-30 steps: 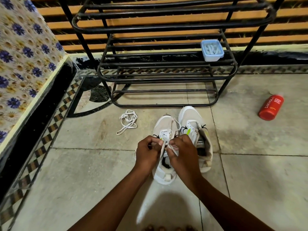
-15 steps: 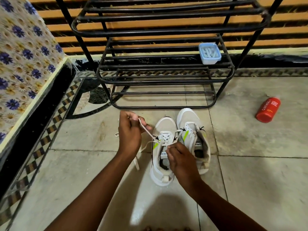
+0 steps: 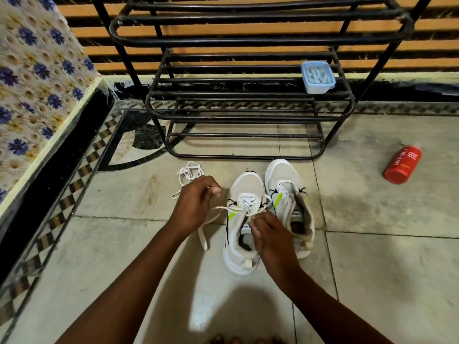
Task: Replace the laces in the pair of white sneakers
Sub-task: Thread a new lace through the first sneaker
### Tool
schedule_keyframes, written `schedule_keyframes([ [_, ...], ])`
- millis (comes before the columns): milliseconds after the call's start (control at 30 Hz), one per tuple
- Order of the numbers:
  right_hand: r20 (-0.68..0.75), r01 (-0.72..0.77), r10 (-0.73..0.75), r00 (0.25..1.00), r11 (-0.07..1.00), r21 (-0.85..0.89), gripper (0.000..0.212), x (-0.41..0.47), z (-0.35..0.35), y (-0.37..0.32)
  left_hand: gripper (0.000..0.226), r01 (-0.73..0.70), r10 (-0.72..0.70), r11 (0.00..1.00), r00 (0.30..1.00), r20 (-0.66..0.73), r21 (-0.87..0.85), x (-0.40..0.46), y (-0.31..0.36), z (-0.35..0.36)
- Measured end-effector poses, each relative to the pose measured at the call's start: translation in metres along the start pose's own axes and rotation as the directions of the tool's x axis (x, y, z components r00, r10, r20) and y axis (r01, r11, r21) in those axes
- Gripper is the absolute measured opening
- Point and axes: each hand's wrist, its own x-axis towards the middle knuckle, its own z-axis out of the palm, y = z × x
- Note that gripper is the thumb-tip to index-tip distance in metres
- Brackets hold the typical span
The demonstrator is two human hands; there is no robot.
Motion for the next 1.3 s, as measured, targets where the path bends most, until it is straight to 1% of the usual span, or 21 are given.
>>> schedule_keyframes([
  [100, -0.030, 0.027, -0.027, 0.999, 1.000, 0.005, 0.025, 0.002, -0.002, -0.002, 0.006, 0.014, -0.004, 0.998, 0.982, 0.191, -0.053, -0.009, 0.005, -0.002],
  [167, -0.052, 0.040, -0.039, 0.998, 0.999, 0.002, 0.023, 0.002, -0.002, -0.004, 0.037, -0.029, 0.005, 0.997, 0.947, 0.322, 0.069, -0.018, 0.002, 0.007],
  [200, -0.058, 0.033, -0.033, 0.998, 0.999, 0.000, 0.023, 0.002, -0.001, -0.004, 0.041, -0.042, -0.001, 0.992, 0.943, 0.331, 0.122, -0.022, 0.001, 0.012],
  [233, -0.061, 0.021, -0.021, 0.998, 1.000, -0.002, 0.024, 0.002, 0.000, -0.004, 0.035, -0.039, -0.002, 0.991, 0.951, 0.310, 0.128, -0.023, 0.001, 0.017],
  [333, -0.048, 0.010, -0.011, 0.999, 1.000, -0.021, 0.021, 0.002, 0.002, -0.001, 0.009, 0.012, 0.005, 0.997, 0.973, 0.230, -0.072, -0.026, 0.007, 0.022],
  [433, -0.057, 0.051, -0.053, 0.997, 0.998, -0.043, 0.018, 0.002, 0.000, -0.001, 0.015, -0.043, 0.047, 0.998, 0.992, 0.117, -0.039, -0.026, 0.019, 0.023],
  [500, -0.056, 0.059, -0.062, 0.997, 0.997, -0.050, 0.020, 0.002, 0.000, -0.001, 0.022, 0.005, -0.003, 0.999, 0.999, -0.044, 0.039, -0.023, 0.022, 0.020],
  [567, -0.046, 0.063, -0.065, 0.997, 0.997, -0.045, 0.018, 0.001, 0.001, 0.001, 0.014, 0.075, -0.071, 0.997, 0.966, -0.250, 0.007, -0.018, 0.030, 0.013],
  [600, -0.042, 0.065, -0.067, 0.997, 0.997, -0.048, 0.015, 0.001, 0.001, 0.002, 0.017, 0.094, -0.120, 0.991, 0.934, -0.336, -0.093, -0.013, 0.035, 0.009],
  [633, -0.035, 0.066, -0.068, 0.997, 0.996, -0.057, 0.010, 0.001, 0.002, 0.002, 0.017, 0.094, -0.198, 0.956, 0.904, -0.379, -0.277, -0.007, 0.042, 0.005],
  [700, -0.025, 0.065, -0.067, 0.997, 0.995, -0.070, 0.007, 0.001, 0.002, 0.004, 0.021, 0.066, -0.339, 0.787, 0.877, -0.340, -0.614, 0.006, 0.058, -0.003],
  [733, -0.020, 0.064, -0.066, 0.998, 0.996, -0.066, 0.009, 0.001, 0.002, 0.005, 0.022, 0.048, -0.329, 0.760, 0.889, -0.320, -0.648, 0.010, 0.060, -0.007],
  [767, -0.016, 0.062, -0.063, 0.998, 0.996, -0.057, 0.011, 0.001, 0.001, 0.005, 0.022, 0.027, -0.236, 0.830, 0.922, -0.308, -0.557, 0.013, 0.056, -0.011],
  [800, -0.009, 0.059, -0.060, 0.998, 0.997, -0.049, 0.012, 0.001, 0.001, 0.005, 0.021, -0.013, -0.079, 0.940, 0.963, -0.256, -0.341, 0.013, 0.049, -0.013],
  [833, -0.005, 0.058, -0.058, 0.998, 0.997, -0.047, 0.012, 0.001, 0.001, 0.004, 0.020, -0.057, 0.051, 0.997, 0.993, -0.105, -0.054, 0.010, 0.041, -0.014],
  [867, -0.006, 0.061, -0.061, 0.998, 0.997, -0.052, 0.012, 0.002, 0.001, 0.003, 0.022, -0.106, 0.087, 0.969, 0.992, 0.092, 0.221, 0.007, 0.034, -0.013],
  [900, -0.008, 0.066, -0.066, 0.998, 0.996, -0.060, 0.011, 0.002, 0.000, 0.003, 0.030, -0.157, 0.055, 0.904, 0.965, 0.257, 0.399, 0.003, 0.028, -0.011],
  [933, -0.010, 0.071, -0.071, 0.997, 0.995, -0.067, 0.010, 0.003, 0.000, 0.003, 0.037, -0.185, 0.011, 0.876, 0.931, 0.365, 0.445, -0.001, 0.024, -0.009],
  [1000, -0.003, 0.075, -0.075, 0.997, 0.994, -0.074, 0.013, 0.003, 0.000, 0.003, 0.033, -0.155, 0.016, 0.936, 0.916, 0.400, 0.317, -0.008, 0.022, -0.005],
  [1100, 0.035, 0.043, -0.040, 0.999, 0.997, -0.070, 0.023, 0.002, 0.000, 0.003, 0.010, -0.043, 0.014, 0.989, 0.979, 0.205, 0.140, -0.006, 0.021, -0.004],
  [1300, 0.111, -0.005, 0.019, 0.994, 0.992, -0.125, 0.016, 0.003, 0.000, -0.001, 0.028, 0.193, -0.198, 0.976, 0.979, 0.046, 0.104, -0.010, 0.028, 0.003],
])
